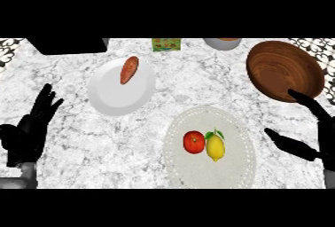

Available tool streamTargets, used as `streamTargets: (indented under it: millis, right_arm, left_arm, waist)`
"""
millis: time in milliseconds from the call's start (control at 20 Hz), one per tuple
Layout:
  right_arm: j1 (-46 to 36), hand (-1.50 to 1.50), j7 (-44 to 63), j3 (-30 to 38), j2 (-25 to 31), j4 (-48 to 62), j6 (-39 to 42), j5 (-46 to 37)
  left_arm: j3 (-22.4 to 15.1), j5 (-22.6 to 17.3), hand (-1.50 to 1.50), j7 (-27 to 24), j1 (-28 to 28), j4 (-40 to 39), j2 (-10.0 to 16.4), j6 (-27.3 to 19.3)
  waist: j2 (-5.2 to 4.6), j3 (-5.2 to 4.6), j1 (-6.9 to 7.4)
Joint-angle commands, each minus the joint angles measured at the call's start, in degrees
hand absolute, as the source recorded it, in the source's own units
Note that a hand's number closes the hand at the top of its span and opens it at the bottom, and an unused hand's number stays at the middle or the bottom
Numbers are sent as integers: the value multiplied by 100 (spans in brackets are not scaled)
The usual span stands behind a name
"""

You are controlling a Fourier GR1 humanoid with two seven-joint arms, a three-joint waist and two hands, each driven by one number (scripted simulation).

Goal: Pick the lemon from the placemat and place it in the bowl

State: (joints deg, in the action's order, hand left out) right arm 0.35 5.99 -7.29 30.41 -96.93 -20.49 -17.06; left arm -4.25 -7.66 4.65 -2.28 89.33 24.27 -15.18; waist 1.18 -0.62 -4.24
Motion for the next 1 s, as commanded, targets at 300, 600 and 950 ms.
streamTargets:
  millis: [300,600,950]
  right_arm:
    - [2673,-150,2038,-1342,-265,-2765,-814,-3028]
    - [1511,-150,4146,-1542,-571,-3969,1088,-4066]
    - [-25,-150,5303,-1527,-507,-3465,3289,-3137]
  left_arm:
    - [331,-245,0,361,-189,342,270,218]
    - [204,-68,0,225,-551,-24,-45,218]
    - [215,34,0,151,-622,-140,-116,284]
  waist:
    - [-55,42,193]
    - [-128,43,441]
    - [-145,44,560]
